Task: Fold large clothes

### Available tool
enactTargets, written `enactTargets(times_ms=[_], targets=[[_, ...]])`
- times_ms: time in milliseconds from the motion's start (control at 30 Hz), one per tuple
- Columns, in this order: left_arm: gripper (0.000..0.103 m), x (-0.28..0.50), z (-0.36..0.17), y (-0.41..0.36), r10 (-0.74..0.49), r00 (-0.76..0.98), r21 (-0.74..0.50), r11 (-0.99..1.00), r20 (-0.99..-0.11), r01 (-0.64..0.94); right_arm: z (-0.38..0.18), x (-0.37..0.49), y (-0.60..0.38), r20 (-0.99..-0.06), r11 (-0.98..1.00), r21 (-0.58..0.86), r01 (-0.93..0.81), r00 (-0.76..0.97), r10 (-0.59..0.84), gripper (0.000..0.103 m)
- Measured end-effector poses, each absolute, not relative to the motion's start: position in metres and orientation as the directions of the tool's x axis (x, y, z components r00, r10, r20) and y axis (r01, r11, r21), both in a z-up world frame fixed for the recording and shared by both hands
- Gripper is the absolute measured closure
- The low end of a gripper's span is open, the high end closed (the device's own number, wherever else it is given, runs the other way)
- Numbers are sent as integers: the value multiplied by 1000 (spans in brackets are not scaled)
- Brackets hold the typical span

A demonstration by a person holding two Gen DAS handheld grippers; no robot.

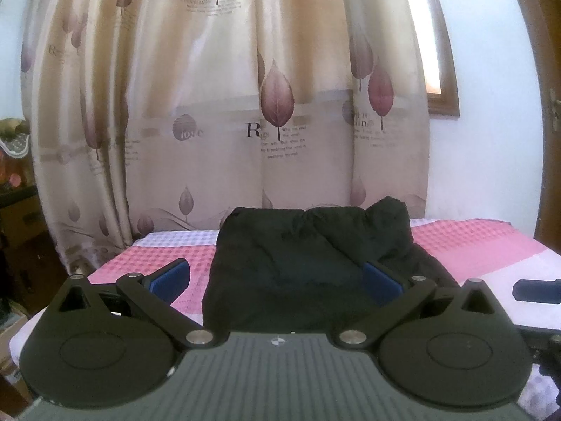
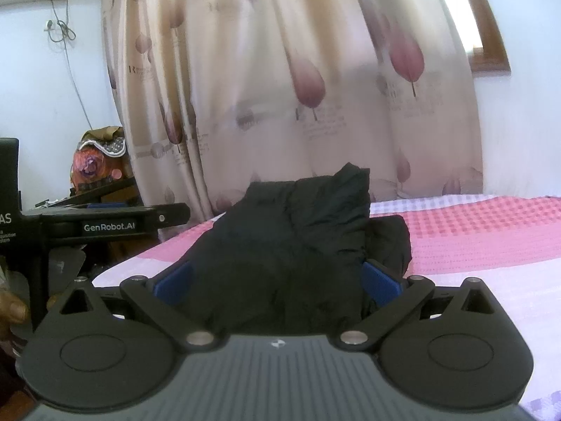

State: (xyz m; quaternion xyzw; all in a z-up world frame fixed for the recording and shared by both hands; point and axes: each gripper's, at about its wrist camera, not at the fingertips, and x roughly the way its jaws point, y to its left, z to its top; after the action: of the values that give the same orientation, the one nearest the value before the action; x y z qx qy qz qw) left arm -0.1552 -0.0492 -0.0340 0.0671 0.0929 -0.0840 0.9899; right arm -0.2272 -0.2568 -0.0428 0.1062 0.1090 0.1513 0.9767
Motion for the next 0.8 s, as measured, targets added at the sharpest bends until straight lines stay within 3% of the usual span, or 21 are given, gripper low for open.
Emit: enactTargets(times_ms=[367, 800], targets=[[0, -151, -47, -51, -183, 947, 109, 970, -263, 218, -48, -225, -256, -201, 930, 250, -271, 925, 324, 0], [0, -148, -53, -48, -152, 958, 109, 977, -242, 182, -50, -225, -251, -215, 933, 241, -266, 923, 319, 0]])
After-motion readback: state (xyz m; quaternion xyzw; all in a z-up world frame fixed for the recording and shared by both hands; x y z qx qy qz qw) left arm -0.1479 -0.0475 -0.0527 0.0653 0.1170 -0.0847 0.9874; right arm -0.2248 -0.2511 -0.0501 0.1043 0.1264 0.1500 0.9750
